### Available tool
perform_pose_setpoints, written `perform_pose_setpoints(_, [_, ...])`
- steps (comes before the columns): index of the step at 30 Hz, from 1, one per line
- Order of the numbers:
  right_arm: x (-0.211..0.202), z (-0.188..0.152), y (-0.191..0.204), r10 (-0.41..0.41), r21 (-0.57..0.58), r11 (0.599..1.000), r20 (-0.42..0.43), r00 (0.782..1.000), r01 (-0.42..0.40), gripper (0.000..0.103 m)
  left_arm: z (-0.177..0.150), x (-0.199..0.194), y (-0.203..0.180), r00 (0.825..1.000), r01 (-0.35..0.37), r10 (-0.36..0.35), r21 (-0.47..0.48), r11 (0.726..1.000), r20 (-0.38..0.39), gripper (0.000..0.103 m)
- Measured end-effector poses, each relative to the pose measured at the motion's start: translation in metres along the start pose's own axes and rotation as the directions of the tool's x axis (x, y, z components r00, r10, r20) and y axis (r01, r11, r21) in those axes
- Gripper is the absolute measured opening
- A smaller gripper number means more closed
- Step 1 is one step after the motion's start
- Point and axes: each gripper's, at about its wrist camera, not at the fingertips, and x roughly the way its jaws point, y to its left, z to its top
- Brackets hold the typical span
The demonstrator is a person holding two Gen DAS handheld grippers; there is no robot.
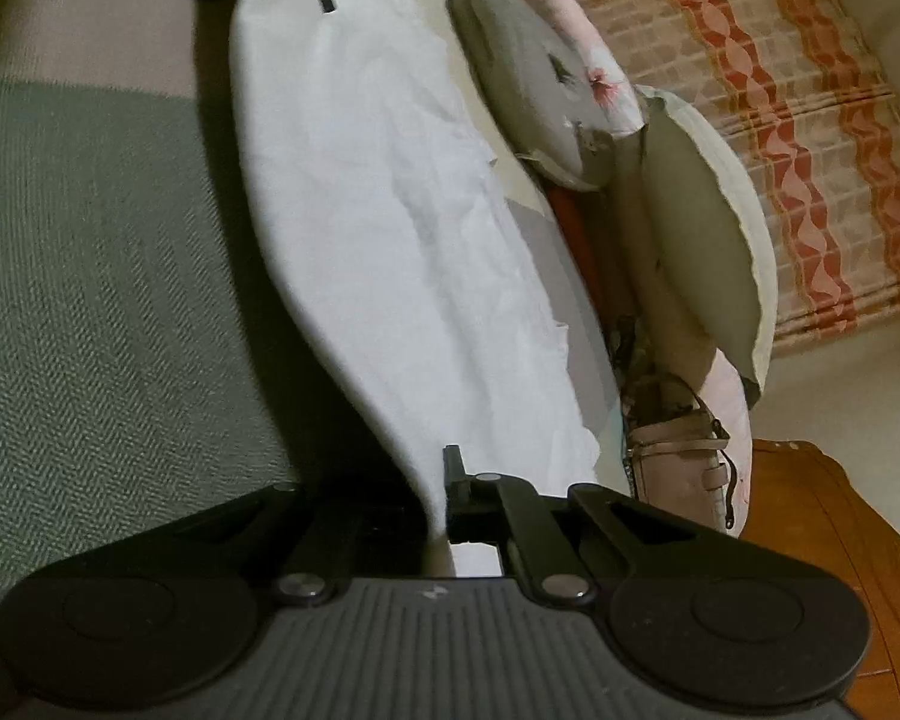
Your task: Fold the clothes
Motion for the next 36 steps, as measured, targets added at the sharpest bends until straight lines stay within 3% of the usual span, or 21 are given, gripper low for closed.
perform_pose_setpoints(4, [-0.015,0.000,-0.013,-0.017,0.029,0.999,0.013,1.000,0.016,0.004,-0.004,-0.012,0.012,1.000,-0.018,0.018,-0.010,1.000,0.017,0.002])
perform_pose_setpoints(7, [-0.028,0.000,-0.024,0.019,0.062,0.998,0.014,1.000,-0.020,0.004,-0.004,-0.026,0.021,1.000,-0.006,0.006,-0.007,1.000,0.027,0.002])
perform_pose_setpoints(12, [-0.066,-0.003,-0.027,0.125,0.076,0.989,0.018,0.992,-0.126,0.004,-0.017,-0.064,0.018,0.997,0.069,-0.071,0.054,0.996,0.039,0.002])
perform_pose_setpoints(19, [-0.124,-0.011,-0.013,0.208,0.043,0.977,0.020,0.978,-0.208,0.004,-0.038,-0.132,-0.002,0.985,0.151,-0.158,0.096,0.984,0.070,0.002])
perform_pose_setpoints(28, [-0.175,-0.027,0.022,0.305,0.041,0.952,0.000,0.952,-0.304,0.005,-0.054,-0.181,-0.030,0.968,0.233,-0.239,0.084,0.969,0.080,0.002])
perform_pose_setpoints(32, [-0.168,-0.034,0.030,0.369,0.121,0.924,-0.035,0.929,-0.362,0.006,-0.054,-0.185,-0.037,0.959,0.271,-0.273,0.045,0.962,0.070,0.004])
perform_pose_setpoints(33, [-0.167,-0.037,0.029,0.389,0.151,0.913,-0.037,0.920,-0.380,0.008,-0.054,-0.187,-0.037,0.957,0.281,-0.283,0.031,0.959,0.069,0.009])
perform_pose_setpoints(35, [-0.167,-0.042,0.028,0.415,0.202,0.894,-0.034,0.909,-0.401,0.013,-0.057,-0.192,-0.032,0.946,0.318,-0.317,0.001,0.948,0.071,0.012])
perform_pose_setpoints(36, [-0.170,-0.045,0.024,0.431,0.225,0.882,-0.031,0.902,-0.414,0.014,-0.060,-0.196,-0.028,0.932,0.357,-0.355,-0.023,0.934,0.073,0.012])
